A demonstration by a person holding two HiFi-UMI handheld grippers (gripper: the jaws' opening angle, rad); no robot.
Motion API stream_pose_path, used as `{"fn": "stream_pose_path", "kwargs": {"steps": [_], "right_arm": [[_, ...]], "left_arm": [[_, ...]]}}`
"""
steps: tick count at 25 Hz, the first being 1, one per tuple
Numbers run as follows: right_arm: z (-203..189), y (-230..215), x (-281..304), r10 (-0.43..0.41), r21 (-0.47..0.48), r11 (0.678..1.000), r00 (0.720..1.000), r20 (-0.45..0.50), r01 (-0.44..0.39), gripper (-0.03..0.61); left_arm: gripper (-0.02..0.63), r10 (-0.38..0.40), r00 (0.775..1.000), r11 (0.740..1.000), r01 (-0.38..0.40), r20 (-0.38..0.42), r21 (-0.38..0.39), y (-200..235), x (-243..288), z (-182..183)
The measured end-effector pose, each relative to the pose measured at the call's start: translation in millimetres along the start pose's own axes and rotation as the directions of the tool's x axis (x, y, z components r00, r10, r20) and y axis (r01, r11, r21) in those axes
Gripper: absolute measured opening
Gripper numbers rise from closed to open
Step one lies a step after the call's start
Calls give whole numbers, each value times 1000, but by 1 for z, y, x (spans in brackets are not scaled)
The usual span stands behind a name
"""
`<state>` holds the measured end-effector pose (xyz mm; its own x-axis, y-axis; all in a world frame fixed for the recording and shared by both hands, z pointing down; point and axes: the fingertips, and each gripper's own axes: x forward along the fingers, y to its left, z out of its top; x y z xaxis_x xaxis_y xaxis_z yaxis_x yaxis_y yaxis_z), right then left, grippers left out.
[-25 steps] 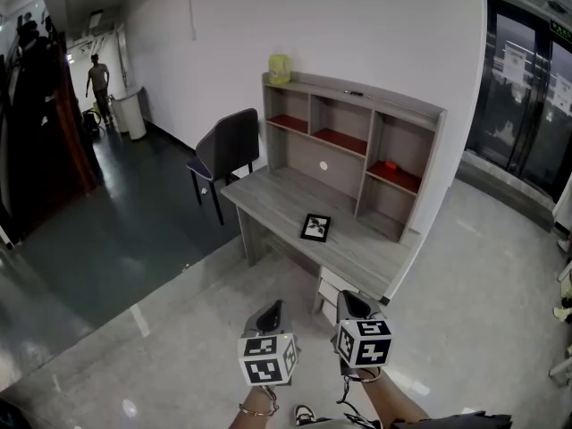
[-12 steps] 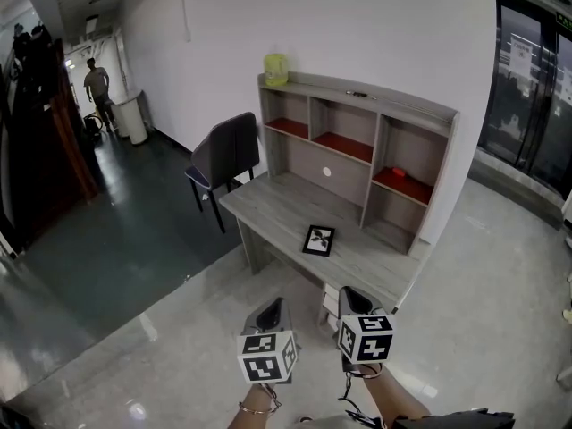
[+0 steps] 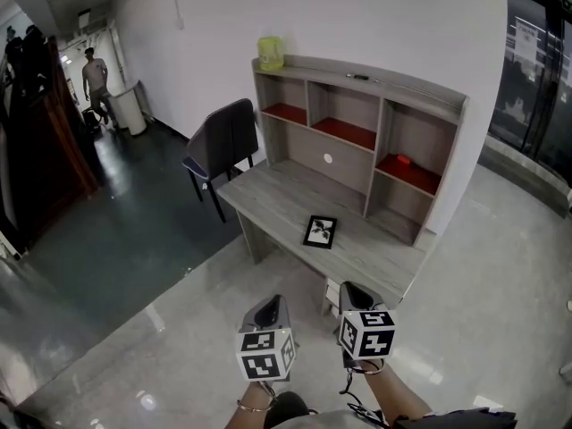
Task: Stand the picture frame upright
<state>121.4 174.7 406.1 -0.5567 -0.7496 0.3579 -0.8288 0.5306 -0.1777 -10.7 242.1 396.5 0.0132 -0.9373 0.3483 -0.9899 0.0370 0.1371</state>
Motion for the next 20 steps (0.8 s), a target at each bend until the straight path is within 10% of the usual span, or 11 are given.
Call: {"fn": "stream_pose_path", "kwargs": {"steps": [20], "right_arm": [[37,-33,84,-129,33,991,991,35,128,32]], "left_arm": [[9,-108,994,992,107,12,59,31,107,41]]}}
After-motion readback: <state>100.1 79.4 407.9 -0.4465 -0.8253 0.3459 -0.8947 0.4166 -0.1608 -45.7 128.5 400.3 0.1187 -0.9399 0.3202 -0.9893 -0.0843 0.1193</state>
